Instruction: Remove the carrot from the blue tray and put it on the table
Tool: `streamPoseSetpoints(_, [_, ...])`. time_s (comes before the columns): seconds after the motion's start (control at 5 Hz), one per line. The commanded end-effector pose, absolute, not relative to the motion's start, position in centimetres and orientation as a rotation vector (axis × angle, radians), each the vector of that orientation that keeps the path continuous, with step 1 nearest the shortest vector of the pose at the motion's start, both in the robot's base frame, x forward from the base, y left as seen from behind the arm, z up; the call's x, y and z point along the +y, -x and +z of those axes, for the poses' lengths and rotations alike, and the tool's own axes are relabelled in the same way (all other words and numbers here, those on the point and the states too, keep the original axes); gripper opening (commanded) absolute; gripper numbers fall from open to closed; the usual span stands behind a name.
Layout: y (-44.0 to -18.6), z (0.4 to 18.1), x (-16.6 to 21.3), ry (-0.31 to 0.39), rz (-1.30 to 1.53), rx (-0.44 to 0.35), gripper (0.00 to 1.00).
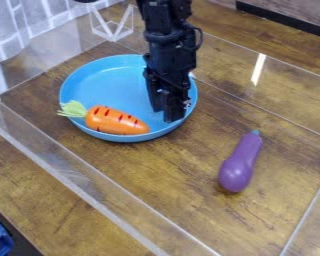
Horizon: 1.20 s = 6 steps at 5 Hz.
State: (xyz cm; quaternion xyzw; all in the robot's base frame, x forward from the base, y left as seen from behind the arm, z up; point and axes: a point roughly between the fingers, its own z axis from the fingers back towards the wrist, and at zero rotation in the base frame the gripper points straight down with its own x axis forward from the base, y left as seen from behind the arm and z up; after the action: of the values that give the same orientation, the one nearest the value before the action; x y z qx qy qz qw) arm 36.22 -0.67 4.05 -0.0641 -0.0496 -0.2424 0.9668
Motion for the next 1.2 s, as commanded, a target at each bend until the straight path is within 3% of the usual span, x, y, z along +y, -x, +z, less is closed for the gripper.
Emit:
streamPoseSetpoints(0.0, [-37.8, 7.4, -1.5, 0.110, -0.553, -0.179, 0.00])
streamPoseSetpoints(0.2, [-37.6, 6.8, -1.8, 0.113, -0.551, -0.181, 1.00])
streamPoseSetpoints(0.6, [-37.7, 4.9, -2.0, 0.120, -0.533, -0.179, 1.00])
streamPoseSetpoints(1.0, [-38.3, 2.7, -5.7, 0.104, -0.545, -0.171, 1.00])
